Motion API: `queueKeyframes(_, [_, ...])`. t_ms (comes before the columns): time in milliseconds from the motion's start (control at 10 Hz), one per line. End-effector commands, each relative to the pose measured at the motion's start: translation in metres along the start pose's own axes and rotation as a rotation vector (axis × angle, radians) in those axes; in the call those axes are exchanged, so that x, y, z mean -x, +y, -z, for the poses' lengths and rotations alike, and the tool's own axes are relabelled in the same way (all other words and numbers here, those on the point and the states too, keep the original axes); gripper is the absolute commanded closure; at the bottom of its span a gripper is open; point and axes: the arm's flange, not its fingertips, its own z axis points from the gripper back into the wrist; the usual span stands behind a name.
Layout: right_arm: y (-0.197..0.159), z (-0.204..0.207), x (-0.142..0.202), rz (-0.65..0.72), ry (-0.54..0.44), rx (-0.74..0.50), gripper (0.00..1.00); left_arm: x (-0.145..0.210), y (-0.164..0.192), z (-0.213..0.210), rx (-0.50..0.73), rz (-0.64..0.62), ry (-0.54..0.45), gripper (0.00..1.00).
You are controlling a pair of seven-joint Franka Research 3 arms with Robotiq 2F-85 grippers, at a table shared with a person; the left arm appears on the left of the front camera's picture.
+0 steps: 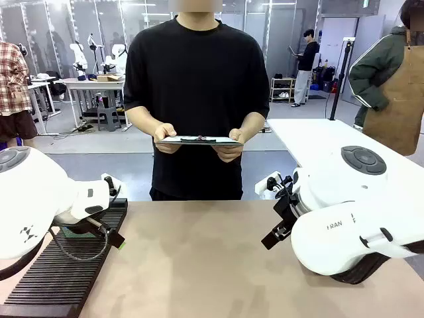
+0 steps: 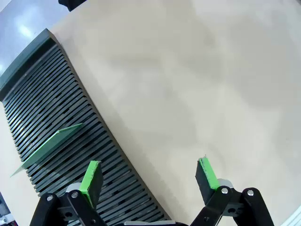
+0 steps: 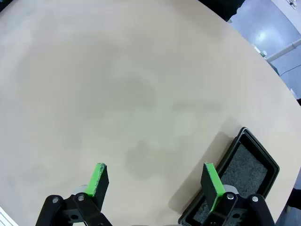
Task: Inspect the PCB.
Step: Pick up the Blank PCB and present it to the human.
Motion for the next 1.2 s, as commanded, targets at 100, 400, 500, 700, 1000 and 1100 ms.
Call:
queueKeyframes(100, [0.000,0.000,0.000,0.000,0.000,0.000,0.00,0.000,0.000,0.000,0.000,0.000,0.000,0.00])
queueKeyframes(400, [0.000,0.000,0.000,0.000,0.000,0.000,0.00,0.000,0.000,0.000,0.000,0.000,0.000,0.00])
queueKeyframes(500, [0.000,0.000,0.000,0.000,0.000,0.000,0.00,0.000,0.000,0.000,0.000,0.000,0.000,0.00])
queueKeyframes(700, [0.000,0.000,0.000,0.000,0.000,0.000,0.00,0.000,0.000,0.000,0.000,0.000,0.000,0.00])
queueKeyframes(1000, [-0.027,-0.042,-0.012,0.037,0.023,-0.063,0.00,-0.024,0.014,-0.032,-0.003,0.042,0.045,0.00])
queueKeyframes(1100, [-0.038,-0.060,-0.017,0.064,0.024,-0.109,0.00,-0.032,0.023,-0.048,0.017,0.056,0.091,0.00])
